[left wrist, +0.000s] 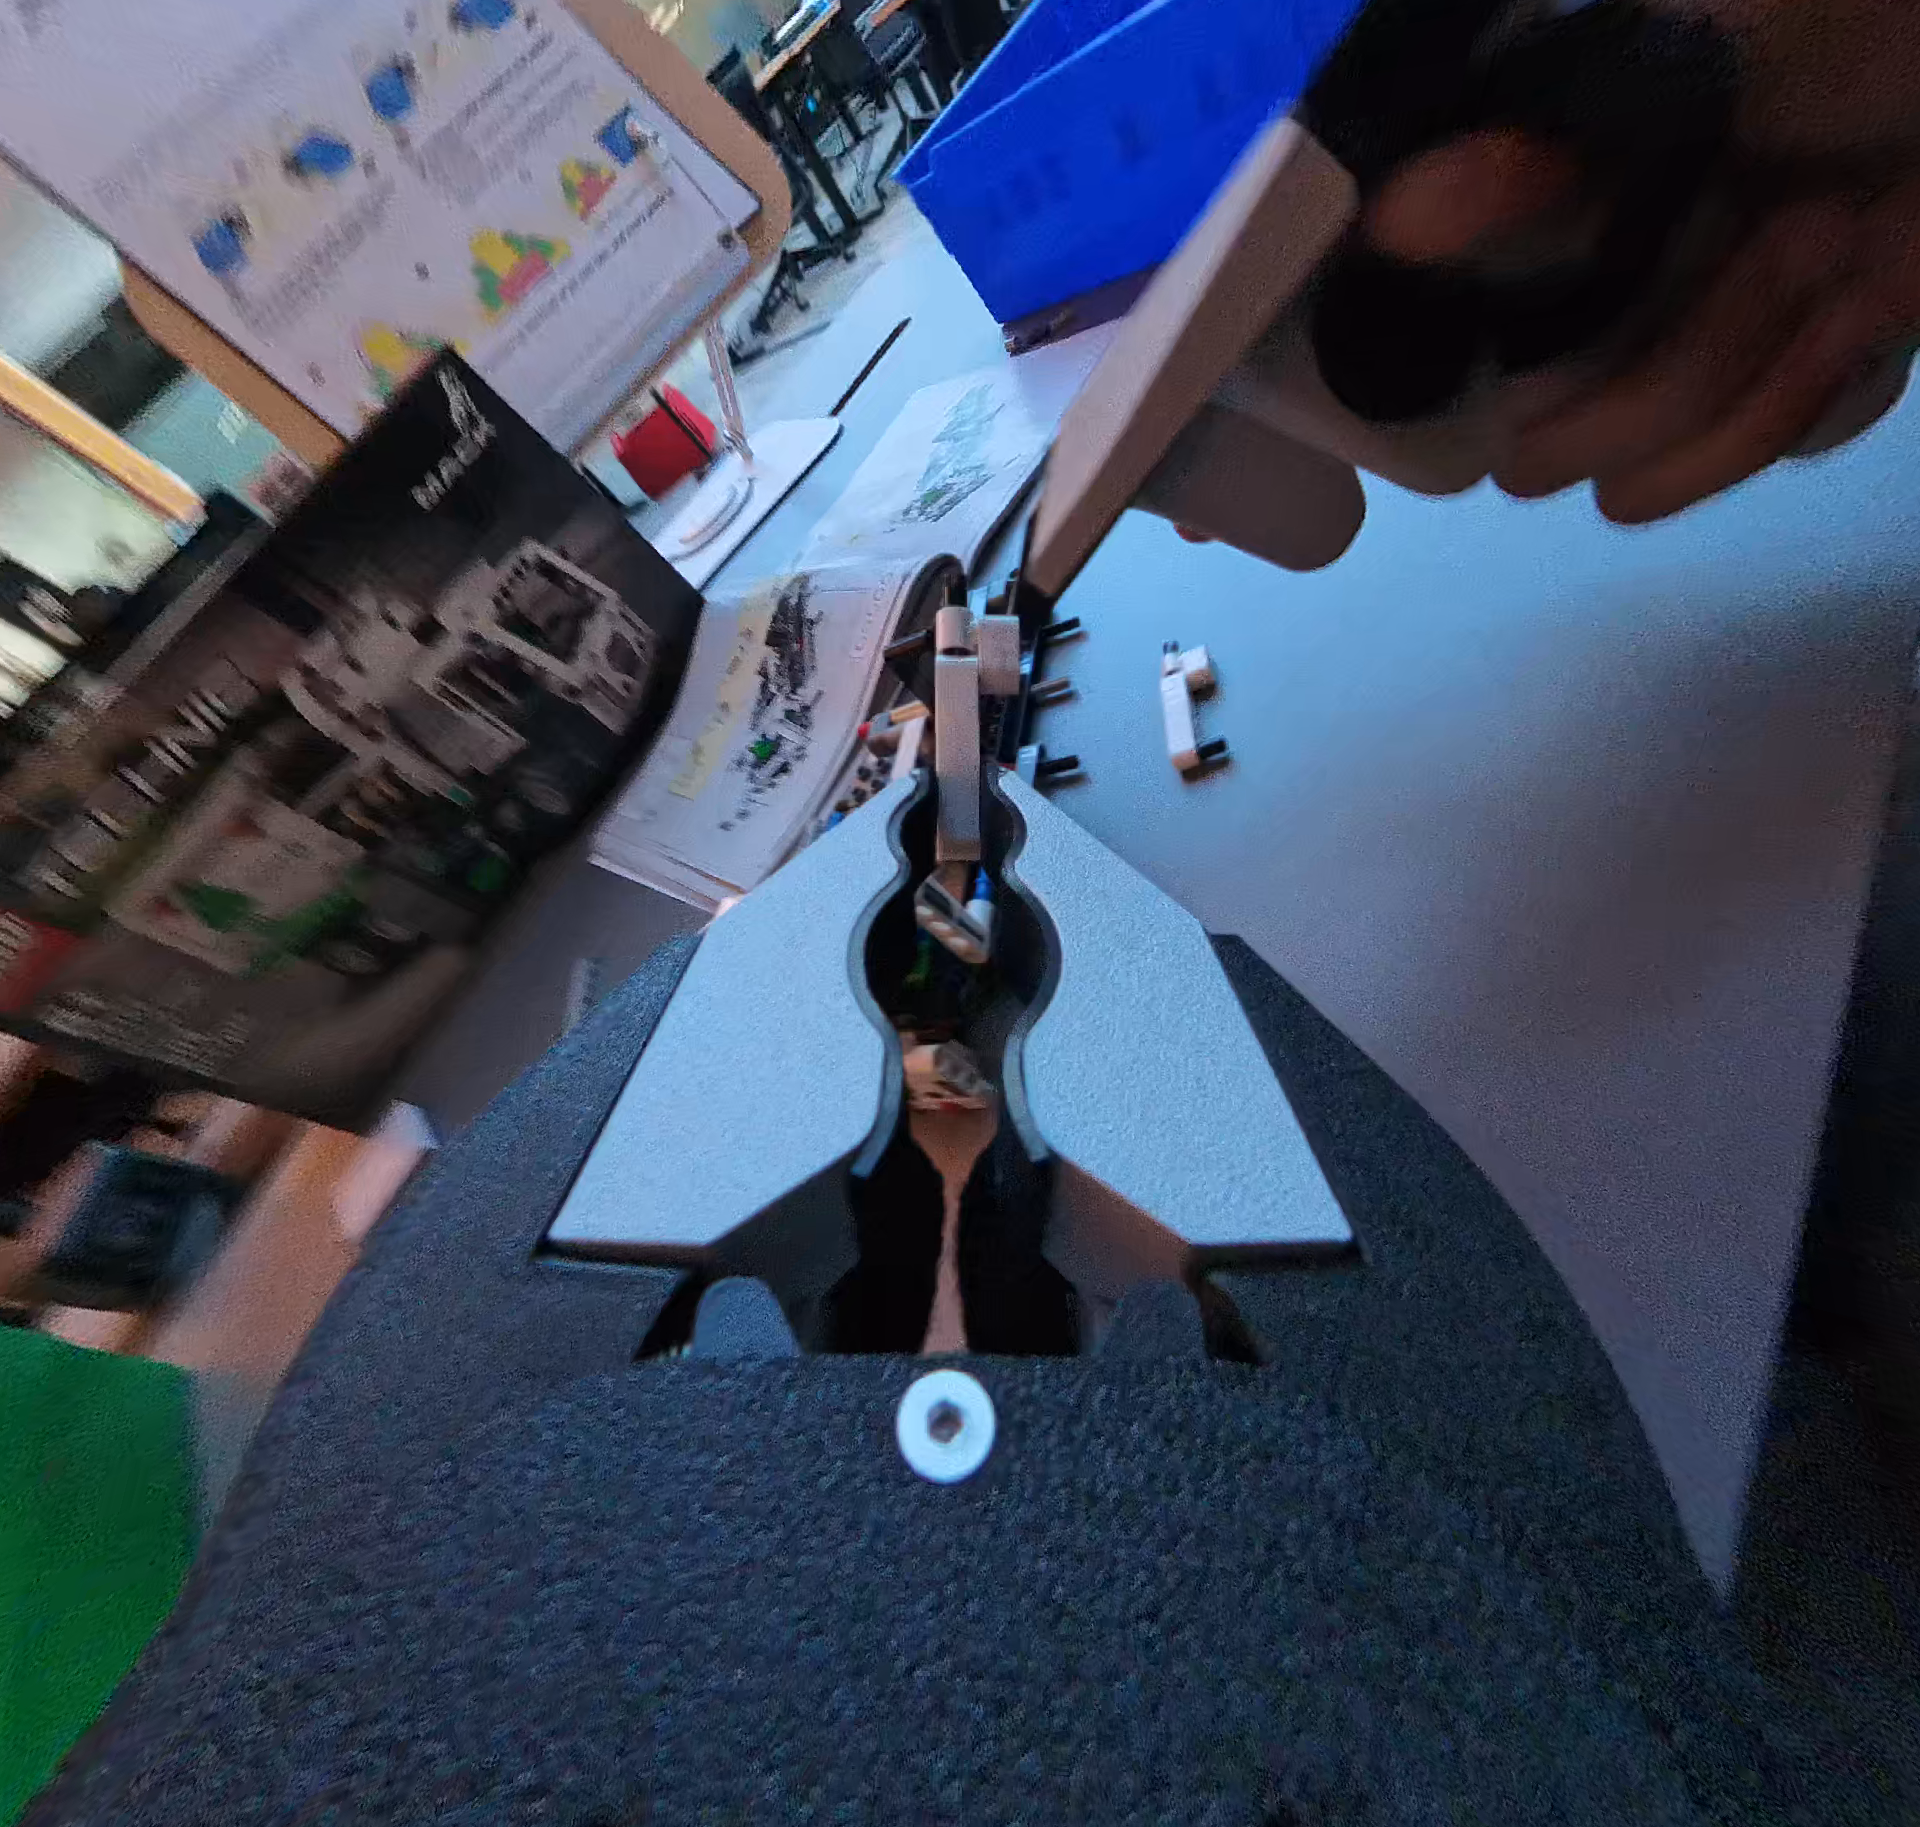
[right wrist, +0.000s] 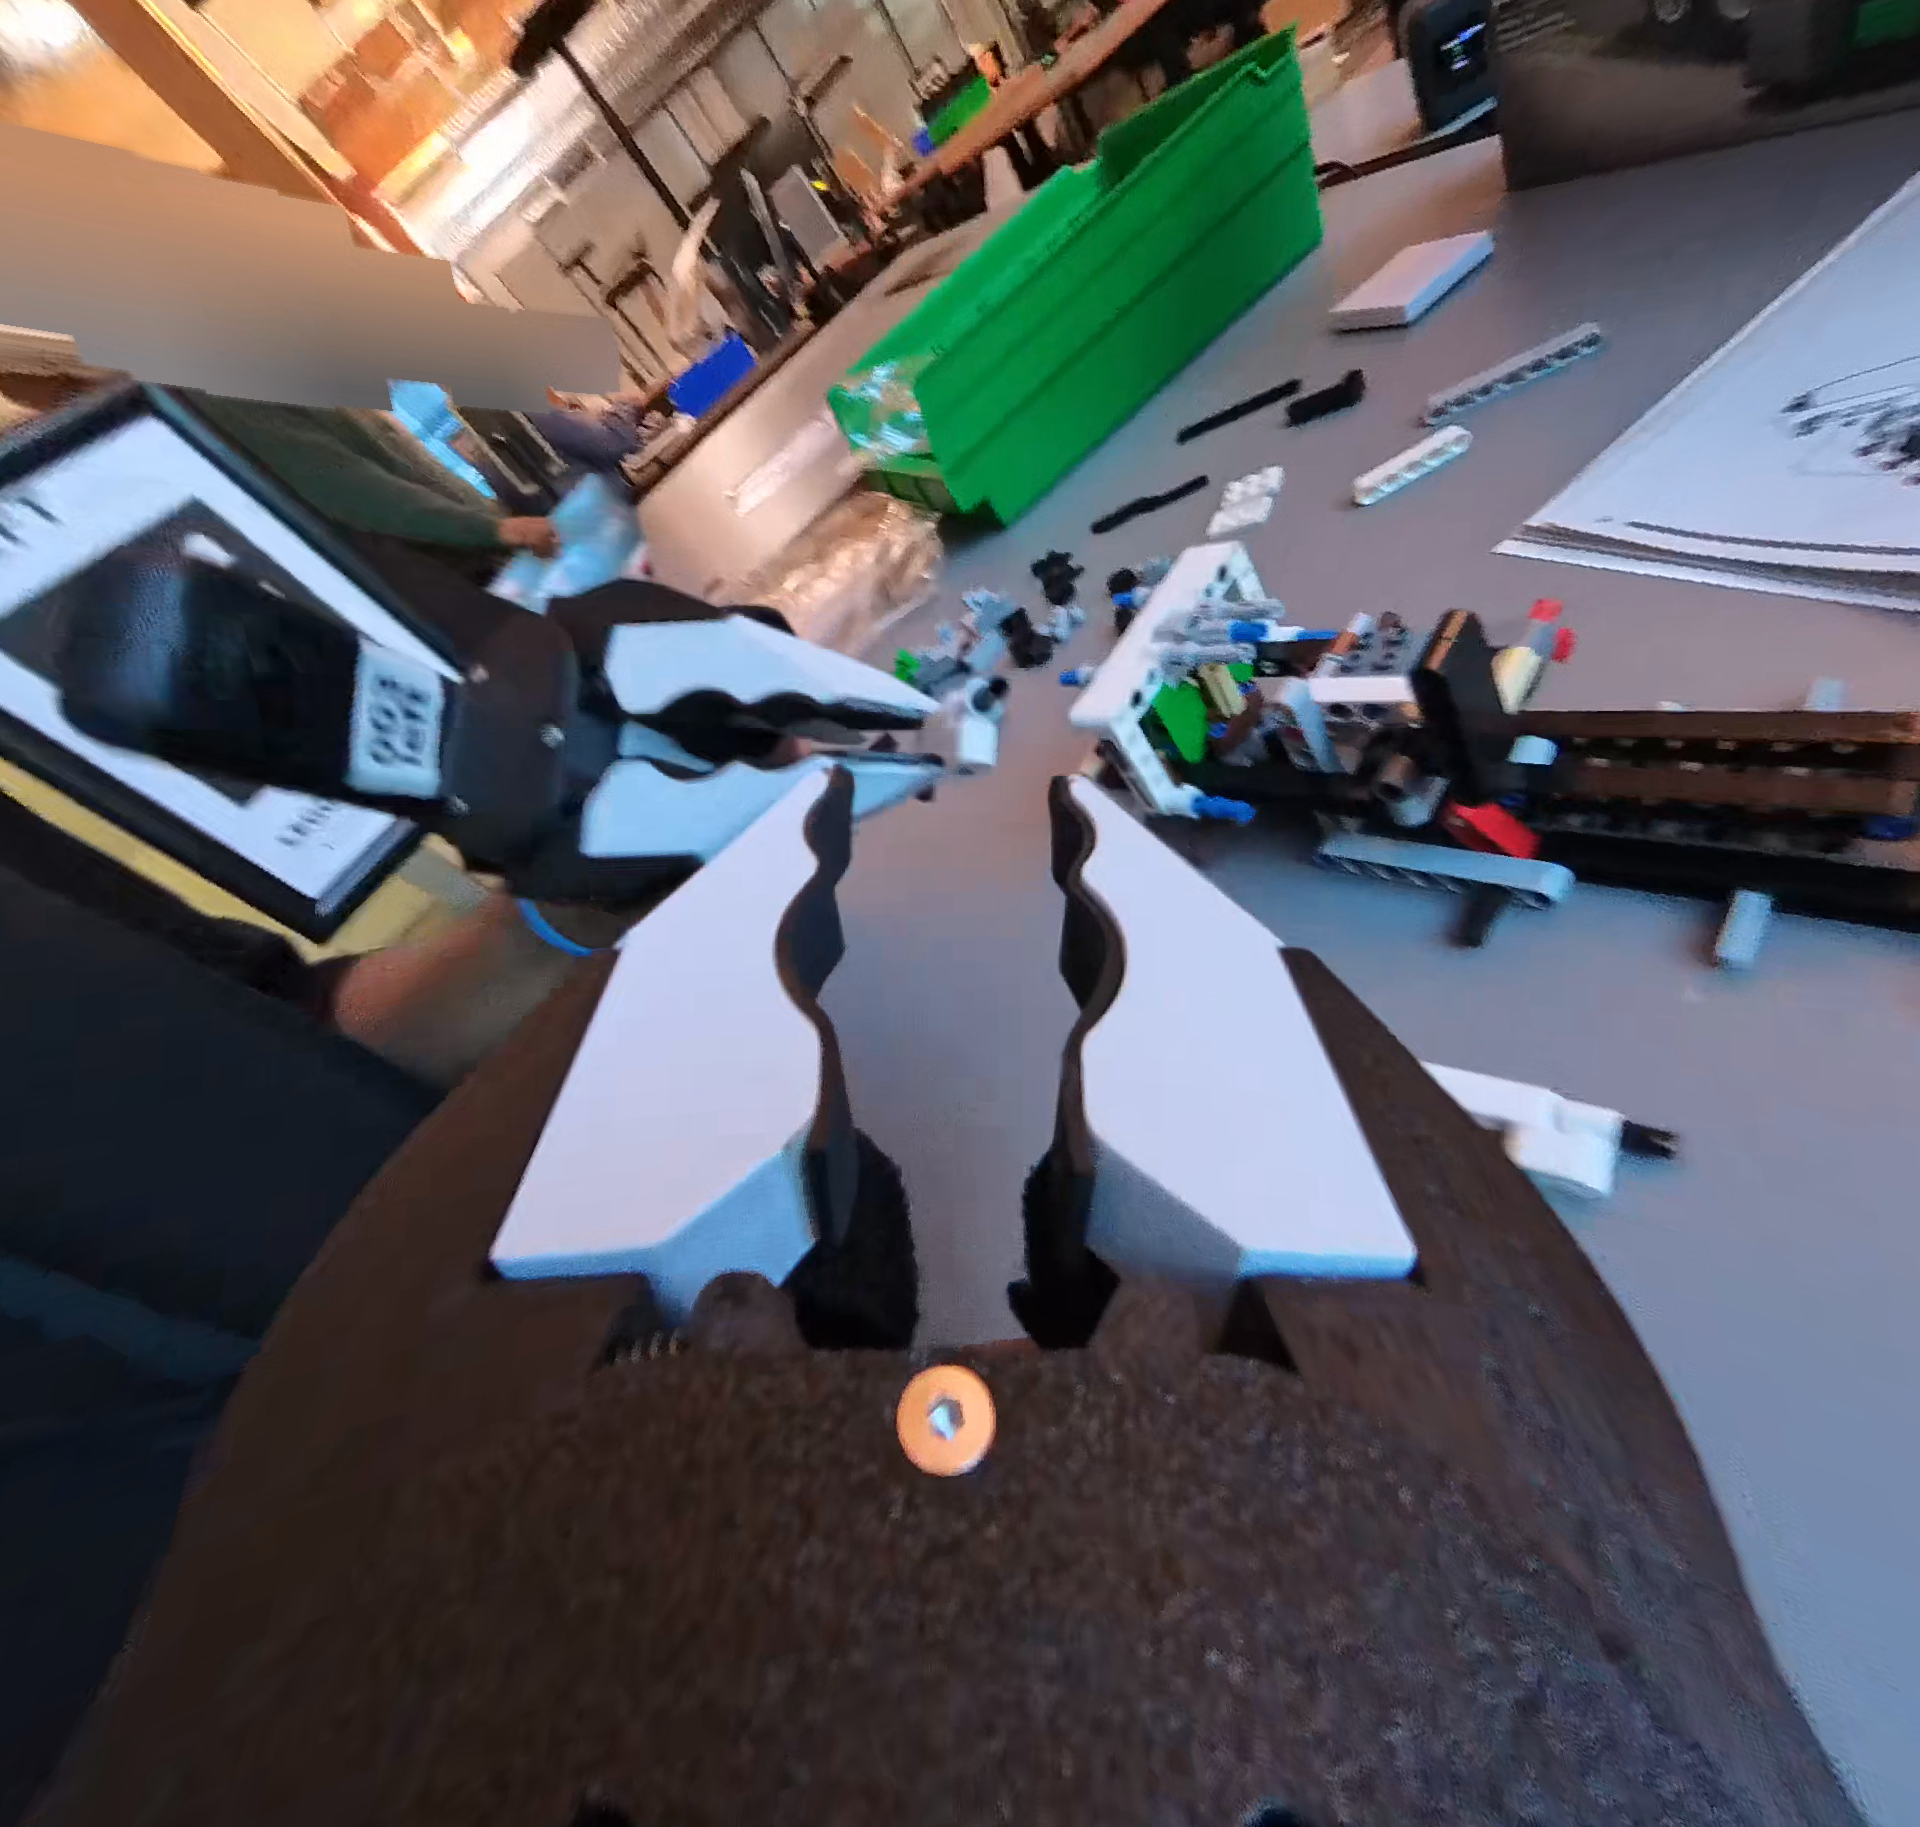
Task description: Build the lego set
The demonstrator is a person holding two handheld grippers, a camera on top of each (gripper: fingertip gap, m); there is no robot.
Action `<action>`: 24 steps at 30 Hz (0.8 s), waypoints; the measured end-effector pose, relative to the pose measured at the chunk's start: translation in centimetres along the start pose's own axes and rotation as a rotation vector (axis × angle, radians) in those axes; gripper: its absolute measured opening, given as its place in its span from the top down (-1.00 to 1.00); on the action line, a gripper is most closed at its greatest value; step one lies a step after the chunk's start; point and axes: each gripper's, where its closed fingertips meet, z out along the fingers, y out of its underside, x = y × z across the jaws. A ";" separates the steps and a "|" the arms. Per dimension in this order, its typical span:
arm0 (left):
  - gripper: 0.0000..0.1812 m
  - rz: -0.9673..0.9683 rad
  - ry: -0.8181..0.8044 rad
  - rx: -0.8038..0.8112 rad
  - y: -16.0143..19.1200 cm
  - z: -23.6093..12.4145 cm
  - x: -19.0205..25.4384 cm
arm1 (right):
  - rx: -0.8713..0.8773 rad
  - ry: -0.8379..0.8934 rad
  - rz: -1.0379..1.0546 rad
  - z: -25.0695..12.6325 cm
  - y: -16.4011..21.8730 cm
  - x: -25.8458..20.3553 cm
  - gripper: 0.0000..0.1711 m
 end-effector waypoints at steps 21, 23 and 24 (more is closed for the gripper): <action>0.69 -0.280 0.330 0.029 -0.6 -0.7 2.9 | -0.096 -0.180 -0.282 -0.5 1.8 -1.6 0.92; 0.74 -0.353 0.445 0.023 -0.8 -1.1 3.9 | -0.115 -0.206 -0.369 -0.5 2.0 -2.2 0.92; 0.76 -0.371 0.476 0.036 -1.0 -1.4 4.1 | -0.138 -0.220 -0.406 -0.5 2.3 -2.4 0.92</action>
